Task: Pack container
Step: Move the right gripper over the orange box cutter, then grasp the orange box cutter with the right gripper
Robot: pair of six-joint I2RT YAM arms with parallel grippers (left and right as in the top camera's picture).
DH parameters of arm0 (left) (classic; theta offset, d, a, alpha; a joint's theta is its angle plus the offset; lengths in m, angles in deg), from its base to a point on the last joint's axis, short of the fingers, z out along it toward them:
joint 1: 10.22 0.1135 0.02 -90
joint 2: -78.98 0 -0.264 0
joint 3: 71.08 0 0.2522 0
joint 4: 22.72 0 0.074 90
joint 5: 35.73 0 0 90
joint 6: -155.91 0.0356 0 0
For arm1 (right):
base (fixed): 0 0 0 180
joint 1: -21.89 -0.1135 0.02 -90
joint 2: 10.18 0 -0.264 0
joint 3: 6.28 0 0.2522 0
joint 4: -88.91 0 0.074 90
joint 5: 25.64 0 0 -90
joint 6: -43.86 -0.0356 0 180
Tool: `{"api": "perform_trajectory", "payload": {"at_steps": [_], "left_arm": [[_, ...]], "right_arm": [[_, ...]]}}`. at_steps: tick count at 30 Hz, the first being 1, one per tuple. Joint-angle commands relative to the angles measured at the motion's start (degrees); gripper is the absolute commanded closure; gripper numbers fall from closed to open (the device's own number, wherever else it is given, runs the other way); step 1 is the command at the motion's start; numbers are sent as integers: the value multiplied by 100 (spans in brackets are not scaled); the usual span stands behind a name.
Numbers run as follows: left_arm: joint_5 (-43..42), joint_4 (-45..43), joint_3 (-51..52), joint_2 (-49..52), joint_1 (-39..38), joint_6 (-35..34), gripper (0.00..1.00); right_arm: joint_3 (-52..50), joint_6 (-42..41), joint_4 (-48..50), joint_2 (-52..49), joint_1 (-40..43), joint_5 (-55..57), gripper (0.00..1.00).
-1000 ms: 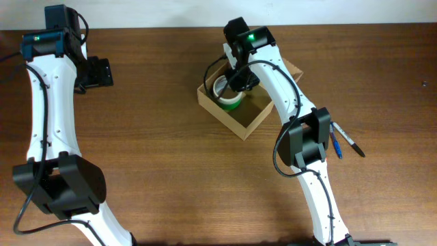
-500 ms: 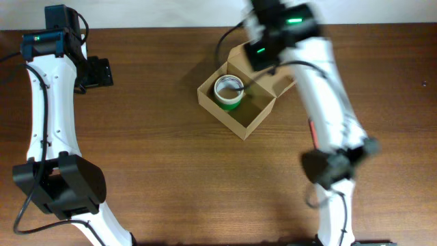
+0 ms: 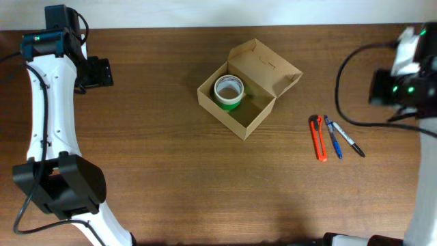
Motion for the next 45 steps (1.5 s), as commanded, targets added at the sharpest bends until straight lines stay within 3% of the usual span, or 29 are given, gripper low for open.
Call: {"api": "perform_trajectory", "payload": {"at_steps": [1,5,10,19,41,44,45], "left_arm": [[-42,-13,17,61,44,24,0],[-42,-13,17,61,44,24,0],[-42,-11,17,61,44,24,0],[-39,-11,17,61,44,24,0],[-42,-13,17,61,44,26,0],[-39,-13,17,61,44,24,0],[-42,-13,17,61,44,24,0]], "right_arm": [[-949,0,284,-219,-22,-203,59],[-2124,267,1021,-511,-240,-402,55],[-2798,391,1508,-997,-365,-564,53],[-2874,369,1749,-2124,-468,-595,53],[-2896,216,2330,-2846,-516,-529,54],[-2896,216,2371,-2855,-551,-474,59],[-2896,212,2382,-2855,-555,-457,66]]}}
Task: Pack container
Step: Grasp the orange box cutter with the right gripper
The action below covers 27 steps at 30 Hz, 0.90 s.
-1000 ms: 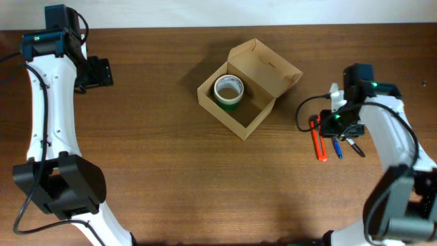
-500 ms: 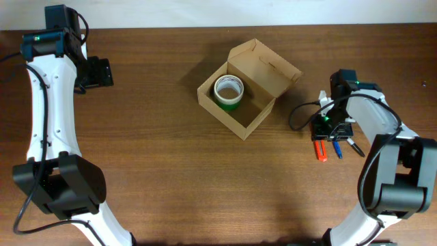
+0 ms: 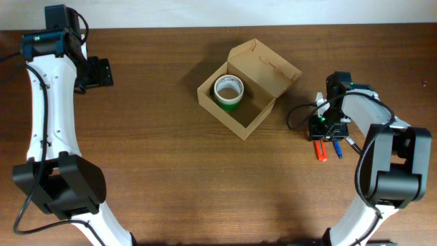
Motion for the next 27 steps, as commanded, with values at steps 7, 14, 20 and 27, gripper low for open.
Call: {"api": "perform_trajectory", "payload": {"at_steps": [7,14,20,27], "left_arm": [[-42,-13,17,61,44,24,0],[-42,-13,17,61,44,24,0],[-39,-11,17,61,44,24,0],[-42,-13,17,61,44,24,0]], "right_arm": [[-26,-111,44,-66,-101,48,85],[149,-109,-144,-39,-101,44,86],[949,-109,-688,361,-101,-315,86],[2774,-105,-1816,813,-321,-426,86]]}}
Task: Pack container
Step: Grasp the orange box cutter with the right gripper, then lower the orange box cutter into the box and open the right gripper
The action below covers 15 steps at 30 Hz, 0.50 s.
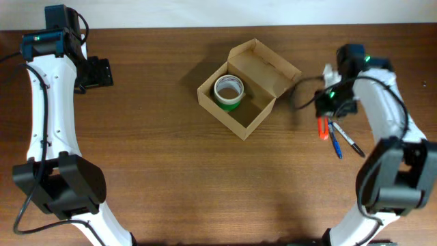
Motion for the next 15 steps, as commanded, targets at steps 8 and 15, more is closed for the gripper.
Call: {"api": "perform_trajectory", "payload": {"at_steps": [8,15], "left_arm": [[-44,-9,17,61,44,26,0],[-44,-9,17,61,44,26,0]], "right_arm": [[2756,26,-960,463,-1469,-131,96],[2944,269,-826,367,-2732,160,96]]}}
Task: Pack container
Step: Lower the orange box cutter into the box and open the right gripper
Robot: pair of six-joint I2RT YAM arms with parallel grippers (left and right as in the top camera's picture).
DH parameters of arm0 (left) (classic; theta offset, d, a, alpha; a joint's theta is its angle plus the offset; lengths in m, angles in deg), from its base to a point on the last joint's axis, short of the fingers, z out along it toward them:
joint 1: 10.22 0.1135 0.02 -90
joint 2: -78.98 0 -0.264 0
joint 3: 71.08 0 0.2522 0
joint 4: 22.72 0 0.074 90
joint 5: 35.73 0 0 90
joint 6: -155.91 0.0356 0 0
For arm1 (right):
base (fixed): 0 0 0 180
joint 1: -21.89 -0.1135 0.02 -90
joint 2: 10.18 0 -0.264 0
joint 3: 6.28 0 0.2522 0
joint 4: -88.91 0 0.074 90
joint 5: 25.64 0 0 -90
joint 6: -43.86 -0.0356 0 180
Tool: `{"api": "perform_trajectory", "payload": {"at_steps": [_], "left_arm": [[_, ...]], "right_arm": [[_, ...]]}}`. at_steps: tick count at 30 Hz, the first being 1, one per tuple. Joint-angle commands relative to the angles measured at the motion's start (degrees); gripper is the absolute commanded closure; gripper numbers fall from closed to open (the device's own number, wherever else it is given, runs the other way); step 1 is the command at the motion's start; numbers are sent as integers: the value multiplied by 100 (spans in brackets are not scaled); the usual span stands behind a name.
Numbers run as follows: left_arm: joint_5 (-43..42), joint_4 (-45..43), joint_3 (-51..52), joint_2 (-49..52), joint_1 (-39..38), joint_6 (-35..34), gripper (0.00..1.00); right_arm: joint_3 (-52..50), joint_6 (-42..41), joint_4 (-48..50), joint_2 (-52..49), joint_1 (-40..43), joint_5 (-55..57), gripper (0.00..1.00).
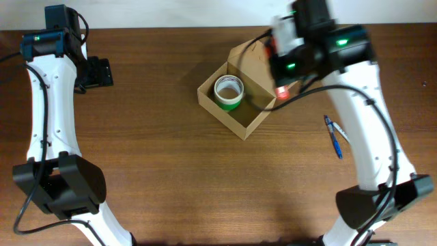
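An open cardboard box (240, 117) stands mid-table with its lid flap up at the back right. A green tape roll (229, 91) lies in its left half. My right gripper (281, 76) hangs high over the box's right rim and flap, shut on the orange utility knife (282, 89), whose lower end shows beneath it. A blue pen (333, 137) lies on the table to the right. The black marker beside it is mostly hidden under my right forearm. My left gripper (102, 72) rests at the far left, well away from the box; its fingers are not readable.
The left arm's white links (48, 116) run down the left side of the table. The right arm (365, 130) crosses above the pens from the lower right. The wall edge (205, 27) bounds the table at the back.
My right gripper has moved up and left with the orange knife, from beside the pens to over the box's right rim. The pens lie where they were.
The right gripper was first at the far right edge, with the knife, pen and marker lying side by side on the table. Then it was down on the knife. Then it held the knife just off the table, and now holds it over the box. The left arm has stayed still.
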Motion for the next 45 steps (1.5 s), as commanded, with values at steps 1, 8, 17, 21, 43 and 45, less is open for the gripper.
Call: {"api": "perform_trajectory", "payload": {"at_steps": [1,8,17,21,43,45], "left_arm": [[-42,-13,17,61,44,24,0],[-42,-13,17,61,44,24,0],[-42,-11,17,61,44,24,0],[-42,-11,17,61,44,24,0],[-42,-11,17,61,44,24,0],[-42,-13,17,61,44,24,0]], "right_arm": [[83,247,39,-90,-529,210,96],[83,568,717,-839,-975,509,95],[83,568,754,-1851,-970,509,96],[81,570,664,-2149,-970,509,96],[46,675,584,-2444,-1200,138,96],[33,675,579,-2444,-1204,138,96]]}}
